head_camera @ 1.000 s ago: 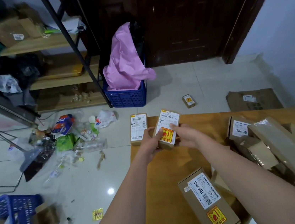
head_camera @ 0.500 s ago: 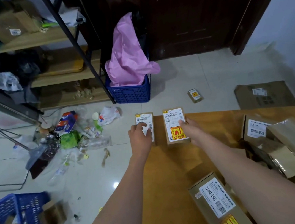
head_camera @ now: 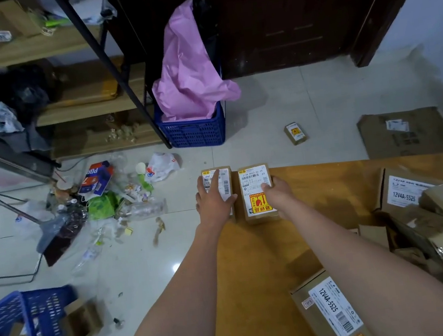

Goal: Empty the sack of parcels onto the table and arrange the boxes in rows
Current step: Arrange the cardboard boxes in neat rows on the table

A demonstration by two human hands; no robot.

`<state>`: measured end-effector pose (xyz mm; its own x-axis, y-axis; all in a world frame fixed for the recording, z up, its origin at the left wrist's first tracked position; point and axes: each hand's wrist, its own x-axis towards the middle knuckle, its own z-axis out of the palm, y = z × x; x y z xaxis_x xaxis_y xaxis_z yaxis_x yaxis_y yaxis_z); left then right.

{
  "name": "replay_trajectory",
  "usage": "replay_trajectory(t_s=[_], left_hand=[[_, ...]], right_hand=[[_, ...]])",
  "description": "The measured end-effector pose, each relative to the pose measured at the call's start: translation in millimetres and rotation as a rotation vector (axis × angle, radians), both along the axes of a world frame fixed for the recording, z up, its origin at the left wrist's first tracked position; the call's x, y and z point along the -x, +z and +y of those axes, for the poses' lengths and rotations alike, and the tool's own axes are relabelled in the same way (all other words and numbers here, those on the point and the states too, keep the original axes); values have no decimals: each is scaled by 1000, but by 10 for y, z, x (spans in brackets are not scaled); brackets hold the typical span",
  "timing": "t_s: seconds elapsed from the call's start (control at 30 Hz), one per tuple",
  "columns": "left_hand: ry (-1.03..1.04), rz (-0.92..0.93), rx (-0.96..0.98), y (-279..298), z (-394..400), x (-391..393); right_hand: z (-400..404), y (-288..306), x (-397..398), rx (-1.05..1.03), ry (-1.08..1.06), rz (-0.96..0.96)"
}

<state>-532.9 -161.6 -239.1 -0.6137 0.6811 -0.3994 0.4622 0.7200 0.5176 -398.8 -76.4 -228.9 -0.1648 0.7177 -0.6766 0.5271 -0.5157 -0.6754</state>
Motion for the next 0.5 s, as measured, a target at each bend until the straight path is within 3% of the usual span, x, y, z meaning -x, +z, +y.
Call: replay_trajectory(t_s=[0.2, 0.5], left_hand=[[-2, -22, -14, -70, -2, 6], [-34, -31, -6, -69, -1, 35]], right_hand=[[51, -19, 138, -127, 106, -170], [36, -68, 184, -126, 123, -218]])
